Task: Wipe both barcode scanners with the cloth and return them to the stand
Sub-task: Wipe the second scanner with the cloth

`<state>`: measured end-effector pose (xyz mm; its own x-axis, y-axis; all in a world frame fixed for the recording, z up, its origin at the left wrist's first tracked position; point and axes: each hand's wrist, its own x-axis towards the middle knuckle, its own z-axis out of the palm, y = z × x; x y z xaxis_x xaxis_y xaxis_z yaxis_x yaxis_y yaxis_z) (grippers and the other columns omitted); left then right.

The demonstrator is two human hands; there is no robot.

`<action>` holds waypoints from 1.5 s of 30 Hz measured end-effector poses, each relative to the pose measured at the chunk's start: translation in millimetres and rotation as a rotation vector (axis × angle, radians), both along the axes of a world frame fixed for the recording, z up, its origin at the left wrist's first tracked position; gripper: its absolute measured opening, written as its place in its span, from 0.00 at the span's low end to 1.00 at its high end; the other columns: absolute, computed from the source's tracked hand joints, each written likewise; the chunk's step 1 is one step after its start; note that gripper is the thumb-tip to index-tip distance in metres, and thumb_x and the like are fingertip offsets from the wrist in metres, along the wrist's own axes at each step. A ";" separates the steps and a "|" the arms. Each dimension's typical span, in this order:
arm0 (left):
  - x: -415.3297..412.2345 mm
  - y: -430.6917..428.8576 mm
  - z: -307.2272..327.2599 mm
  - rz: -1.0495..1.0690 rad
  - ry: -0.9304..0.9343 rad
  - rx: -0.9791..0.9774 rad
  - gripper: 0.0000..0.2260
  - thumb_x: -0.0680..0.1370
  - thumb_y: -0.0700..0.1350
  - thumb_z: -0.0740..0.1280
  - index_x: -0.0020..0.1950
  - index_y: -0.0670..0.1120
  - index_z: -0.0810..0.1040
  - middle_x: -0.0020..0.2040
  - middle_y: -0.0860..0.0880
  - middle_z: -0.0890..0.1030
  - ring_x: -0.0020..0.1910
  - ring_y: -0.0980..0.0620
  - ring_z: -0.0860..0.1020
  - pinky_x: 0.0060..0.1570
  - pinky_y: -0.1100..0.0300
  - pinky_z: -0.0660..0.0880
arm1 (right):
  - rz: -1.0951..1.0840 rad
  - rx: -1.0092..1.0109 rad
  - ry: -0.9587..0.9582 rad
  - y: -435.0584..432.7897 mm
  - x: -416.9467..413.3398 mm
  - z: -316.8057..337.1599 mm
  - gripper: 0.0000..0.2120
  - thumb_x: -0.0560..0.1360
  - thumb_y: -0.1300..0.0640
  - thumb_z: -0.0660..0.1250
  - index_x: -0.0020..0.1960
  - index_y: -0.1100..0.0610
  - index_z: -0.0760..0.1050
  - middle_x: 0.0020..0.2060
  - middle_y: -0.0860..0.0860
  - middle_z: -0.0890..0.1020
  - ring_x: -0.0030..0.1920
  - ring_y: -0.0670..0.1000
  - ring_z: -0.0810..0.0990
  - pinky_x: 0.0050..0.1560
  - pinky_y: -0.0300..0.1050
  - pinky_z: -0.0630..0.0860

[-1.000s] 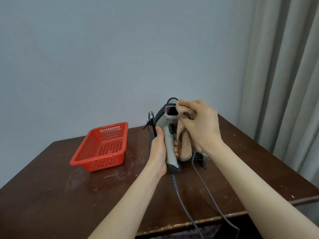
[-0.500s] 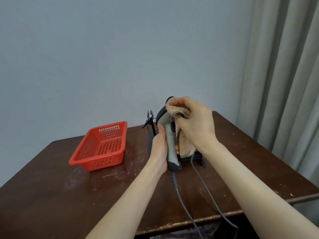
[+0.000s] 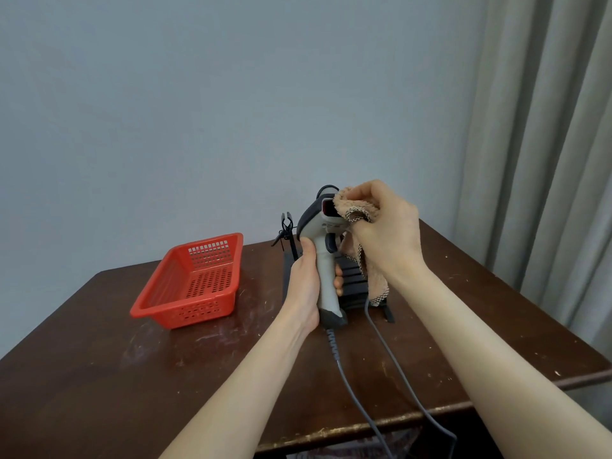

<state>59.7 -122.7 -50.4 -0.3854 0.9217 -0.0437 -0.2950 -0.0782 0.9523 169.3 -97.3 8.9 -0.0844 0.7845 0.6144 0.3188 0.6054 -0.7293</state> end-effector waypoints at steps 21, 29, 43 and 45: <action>-0.8 -4.5 1.6 -0.007 -0.049 0.001 0.26 0.78 0.63 0.53 0.42 0.42 0.76 0.27 0.46 0.73 0.22 0.52 0.69 0.22 0.63 0.68 | -0.149 -0.026 -0.350 0.7 11.2 3.9 0.14 0.73 0.56 0.66 0.55 0.45 0.68 0.49 0.49 0.77 0.41 0.52 0.71 0.39 0.44 0.64; -5.3 0.5 11.4 -0.011 -0.019 0.011 0.26 0.77 0.64 0.55 0.44 0.41 0.76 0.28 0.46 0.74 0.22 0.52 0.70 0.22 0.63 0.69 | -0.232 0.072 -0.467 -7.4 4.4 12.4 0.24 0.72 0.64 0.64 0.64 0.50 0.64 0.47 0.48 0.77 0.54 0.54 0.72 0.37 0.45 0.67; -2.7 2.9 4.3 0.010 0.050 0.007 0.27 0.77 0.65 0.54 0.42 0.42 0.78 0.30 0.46 0.78 0.26 0.50 0.75 0.30 0.57 0.74 | 0.118 -0.016 0.048 -4.6 -5.7 2.7 0.19 0.69 0.66 0.66 0.50 0.44 0.72 0.48 0.43 0.82 0.50 0.48 0.80 0.48 0.52 0.77; -3.3 3.5 3.0 0.019 0.041 0.008 0.27 0.77 0.65 0.55 0.42 0.43 0.79 0.32 0.45 0.78 0.28 0.48 0.76 0.34 0.53 0.75 | 0.109 0.040 0.006 -1.7 -5.1 -2.4 0.19 0.68 0.66 0.66 0.49 0.43 0.74 0.46 0.43 0.83 0.50 0.47 0.80 0.47 0.51 0.77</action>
